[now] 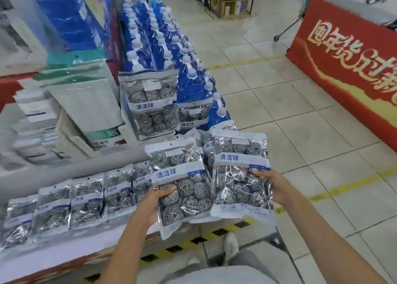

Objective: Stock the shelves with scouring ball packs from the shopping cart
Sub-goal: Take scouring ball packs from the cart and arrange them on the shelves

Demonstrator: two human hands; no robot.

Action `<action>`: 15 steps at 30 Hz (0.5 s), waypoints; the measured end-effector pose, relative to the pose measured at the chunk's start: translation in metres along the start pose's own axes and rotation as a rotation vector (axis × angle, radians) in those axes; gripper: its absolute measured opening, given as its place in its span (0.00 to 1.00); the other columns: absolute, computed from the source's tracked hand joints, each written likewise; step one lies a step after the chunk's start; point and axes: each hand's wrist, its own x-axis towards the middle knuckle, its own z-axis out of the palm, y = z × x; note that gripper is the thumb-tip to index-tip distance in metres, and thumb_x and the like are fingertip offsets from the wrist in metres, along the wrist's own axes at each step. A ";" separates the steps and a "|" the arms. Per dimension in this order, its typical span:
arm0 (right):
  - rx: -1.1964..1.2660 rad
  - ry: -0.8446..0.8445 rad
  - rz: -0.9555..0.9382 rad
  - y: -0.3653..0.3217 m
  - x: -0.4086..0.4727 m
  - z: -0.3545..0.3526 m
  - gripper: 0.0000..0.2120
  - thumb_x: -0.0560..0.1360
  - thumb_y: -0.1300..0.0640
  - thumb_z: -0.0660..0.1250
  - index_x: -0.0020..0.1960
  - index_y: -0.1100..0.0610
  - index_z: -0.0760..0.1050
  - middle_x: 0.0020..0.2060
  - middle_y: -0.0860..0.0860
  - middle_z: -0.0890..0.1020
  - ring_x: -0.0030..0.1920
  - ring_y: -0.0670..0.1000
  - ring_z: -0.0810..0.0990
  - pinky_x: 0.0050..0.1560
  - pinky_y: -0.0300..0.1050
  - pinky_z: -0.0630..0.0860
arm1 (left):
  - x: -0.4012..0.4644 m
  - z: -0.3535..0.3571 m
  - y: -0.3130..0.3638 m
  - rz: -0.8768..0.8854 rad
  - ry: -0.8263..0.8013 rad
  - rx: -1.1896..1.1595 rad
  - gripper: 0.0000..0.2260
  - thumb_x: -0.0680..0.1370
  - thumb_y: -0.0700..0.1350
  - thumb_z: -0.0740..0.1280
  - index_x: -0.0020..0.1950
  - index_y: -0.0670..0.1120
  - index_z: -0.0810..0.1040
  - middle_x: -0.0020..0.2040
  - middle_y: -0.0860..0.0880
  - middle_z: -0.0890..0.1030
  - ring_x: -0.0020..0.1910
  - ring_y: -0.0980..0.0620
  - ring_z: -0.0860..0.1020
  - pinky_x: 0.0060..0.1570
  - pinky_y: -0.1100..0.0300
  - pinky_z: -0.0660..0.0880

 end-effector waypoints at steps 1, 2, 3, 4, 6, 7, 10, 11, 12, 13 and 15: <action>-0.005 -0.019 0.007 -0.008 0.012 -0.003 0.11 0.64 0.54 0.81 0.45 0.45 0.89 0.38 0.44 0.88 0.32 0.47 0.84 0.25 0.44 0.76 | 0.005 0.007 0.003 -0.006 0.024 -0.002 0.34 0.64 0.40 0.84 0.68 0.43 0.77 0.60 0.38 0.85 0.60 0.36 0.83 0.61 0.38 0.79; -0.010 -0.042 0.015 -0.017 0.023 -0.005 0.11 0.64 0.55 0.81 0.46 0.46 0.89 0.37 0.45 0.88 0.30 0.47 0.84 0.25 0.44 0.76 | 0.009 0.015 0.005 -0.016 0.038 -0.016 0.32 0.66 0.39 0.83 0.67 0.41 0.77 0.60 0.37 0.85 0.59 0.36 0.83 0.61 0.38 0.79; -0.023 -0.071 0.023 -0.026 0.034 -0.007 0.11 0.64 0.55 0.81 0.46 0.46 0.89 0.36 0.46 0.88 0.29 0.48 0.84 0.25 0.45 0.76 | 0.013 0.023 0.008 -0.028 0.048 -0.040 0.28 0.67 0.38 0.81 0.66 0.41 0.78 0.58 0.37 0.86 0.55 0.36 0.85 0.56 0.40 0.81; -0.046 -0.098 0.035 -0.034 0.043 -0.008 0.11 0.64 0.55 0.81 0.46 0.47 0.89 0.37 0.47 0.88 0.31 0.49 0.85 0.25 0.46 0.77 | 0.016 0.030 0.011 -0.036 0.057 -0.062 0.26 0.68 0.37 0.79 0.64 0.40 0.78 0.55 0.37 0.86 0.52 0.37 0.86 0.50 0.43 0.83; -0.110 -0.132 0.043 -0.048 0.063 -0.008 0.11 0.67 0.54 0.81 0.49 0.48 0.88 0.42 0.47 0.87 0.39 0.52 0.84 0.30 0.47 0.79 | 0.022 0.041 0.017 -0.033 0.087 -0.085 0.23 0.69 0.36 0.78 0.63 0.41 0.78 0.54 0.37 0.87 0.50 0.38 0.87 0.44 0.47 0.83; -0.138 -0.139 0.045 -0.055 0.073 -0.008 0.13 0.68 0.54 0.80 0.53 0.49 0.86 0.46 0.46 0.85 0.44 0.51 0.81 0.34 0.47 0.80 | 0.024 0.045 0.019 -0.030 0.102 -0.092 0.23 0.70 0.37 0.78 0.63 0.41 0.78 0.53 0.38 0.87 0.50 0.38 0.87 0.43 0.47 0.83; -0.183 -0.183 0.071 -0.070 0.100 -0.005 0.23 0.67 0.54 0.81 0.61 0.51 0.82 0.59 0.50 0.82 0.57 0.54 0.80 0.48 0.51 0.80 | 0.033 0.050 0.025 -0.057 0.167 -0.118 0.23 0.69 0.39 0.81 0.61 0.40 0.78 0.51 0.39 0.88 0.52 0.37 0.86 0.43 0.48 0.84; -0.196 -0.195 0.088 -0.076 0.107 -0.005 0.27 0.65 0.54 0.81 0.63 0.52 0.81 0.60 0.52 0.82 0.58 0.55 0.81 0.49 0.52 0.81 | 0.035 0.052 0.027 -0.069 0.186 -0.123 0.22 0.69 0.39 0.81 0.60 0.40 0.79 0.49 0.40 0.88 0.50 0.39 0.86 0.39 0.50 0.84; -0.211 -0.201 0.105 -0.081 0.112 -0.004 0.30 0.63 0.54 0.81 0.64 0.53 0.81 0.60 0.53 0.81 0.53 0.54 0.83 0.44 0.50 0.81 | 0.039 0.054 0.029 -0.079 0.193 -0.117 0.21 0.69 0.38 0.81 0.60 0.41 0.79 0.48 0.41 0.88 0.46 0.41 0.87 0.34 0.53 0.83; -0.231 -0.204 0.118 -0.087 0.116 -0.003 0.31 0.61 0.54 0.82 0.63 0.54 0.80 0.56 0.54 0.82 0.44 0.51 0.84 0.36 0.47 0.80 | 0.043 0.055 0.029 -0.085 0.183 -0.110 0.20 0.70 0.38 0.80 0.60 0.41 0.80 0.50 0.41 0.88 0.41 0.44 0.87 0.32 0.55 0.82; -0.281 -0.224 0.102 -0.096 0.127 0.000 0.30 0.61 0.55 0.81 0.62 0.55 0.80 0.51 0.54 0.82 0.36 0.47 0.84 0.33 0.45 0.77 | 0.053 0.056 0.031 -0.095 0.161 -0.093 0.20 0.71 0.38 0.79 0.62 0.41 0.80 0.59 0.37 0.85 0.43 0.44 0.86 0.34 0.53 0.82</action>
